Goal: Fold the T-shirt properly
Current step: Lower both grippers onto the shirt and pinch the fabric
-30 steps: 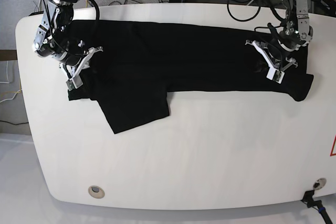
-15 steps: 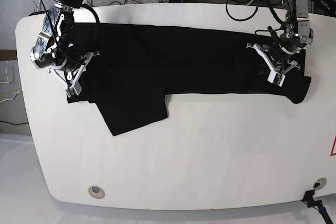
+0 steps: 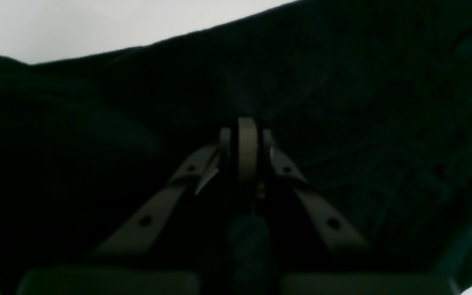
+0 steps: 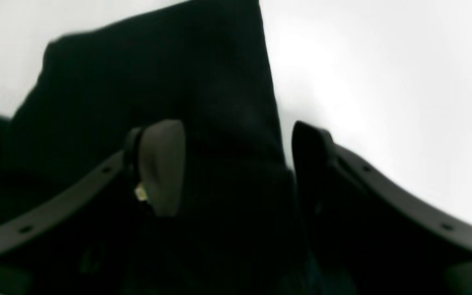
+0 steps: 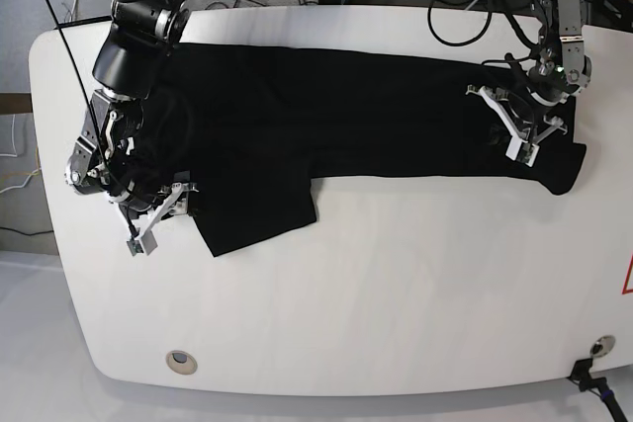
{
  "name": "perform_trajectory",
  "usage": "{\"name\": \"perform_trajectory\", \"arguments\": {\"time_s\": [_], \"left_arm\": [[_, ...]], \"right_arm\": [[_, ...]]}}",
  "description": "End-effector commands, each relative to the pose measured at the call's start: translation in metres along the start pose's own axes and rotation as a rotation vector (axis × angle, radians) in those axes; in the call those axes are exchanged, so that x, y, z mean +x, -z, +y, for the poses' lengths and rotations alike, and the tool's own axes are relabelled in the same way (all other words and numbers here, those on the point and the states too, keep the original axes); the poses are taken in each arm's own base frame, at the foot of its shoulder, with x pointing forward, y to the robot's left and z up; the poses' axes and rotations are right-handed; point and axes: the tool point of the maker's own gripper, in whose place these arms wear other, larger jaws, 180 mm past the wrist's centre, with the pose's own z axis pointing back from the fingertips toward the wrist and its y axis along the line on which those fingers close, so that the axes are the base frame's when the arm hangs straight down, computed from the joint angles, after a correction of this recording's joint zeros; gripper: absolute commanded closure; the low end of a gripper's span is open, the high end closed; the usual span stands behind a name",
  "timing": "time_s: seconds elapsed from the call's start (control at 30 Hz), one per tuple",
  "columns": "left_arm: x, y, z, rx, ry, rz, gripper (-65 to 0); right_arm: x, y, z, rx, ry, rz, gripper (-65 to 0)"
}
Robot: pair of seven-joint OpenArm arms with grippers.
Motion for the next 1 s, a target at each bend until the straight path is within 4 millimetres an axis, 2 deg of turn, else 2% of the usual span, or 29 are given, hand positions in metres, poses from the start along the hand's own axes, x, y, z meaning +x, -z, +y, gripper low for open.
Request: {"name": "perform_trajectory", "arguments": {"time_s": [0.0, 0.2, 0.3, 0.43, 0.63, 0.67, 0.8, 0.83, 0.9, 0.97], "left_arm": [[0.014, -0.003, 0.005, 0.01, 0.011, -0.043, 0.0], [0.019, -0.002, 0.006, 0.012, 0.014, -0.054, 0.0], [0.021, -0.002, 0.007, 0.013, 0.016, -0.056, 0.0], [0.021, -0.002, 0.007, 0.013, 0.016, -0.057, 0.0], [0.021, -0.002, 0.007, 0.013, 0.016, -0.057, 0.0], [0.021, -0.002, 0.007, 0.013, 0.016, -0.057, 0.0], [0.021, -0.002, 0.007, 0.013, 0.016, -0.057, 0.0], [0.021, -0.002, 0.007, 0.013, 0.016, -0.057, 0.0], [0.022, -0.002, 0.007, 0.014, 0.016, -0.059, 0.0], [0.022, -0.002, 0.007, 0.014, 0.016, -0.059, 0.0]], "right_arm": [[0.028, 0.002, -0.007, 0.021, 0.025, -0.086, -40.4], [0.036, 0.021, -0.019, -0.011, 0.032, -0.104, -40.4], [0.033, 0.032, -0.015, -0.013, 0.028, -0.11, -40.4], [0.019, 0.042, -0.013, -0.012, 0.03, -0.075, -40.4], [0.009, 0.057, 0.013, 0.041, 0.05, -0.055, -40.2], [0.003, 0.06, 0.017, 0.049, 0.053, -0.037, -40.2], [-0.001, 0.064, 0.027, 0.066, 0.053, -0.017, -40.0], [-0.001, 0.065, 0.028, 0.068, 0.054, -0.017, -39.1], [-0.001, 0.065, 0.029, 0.069, 0.054, -0.017, -31.4], [-0.001, 0.065, 0.029, 0.069, 0.054, -0.017, -16.6]]}}
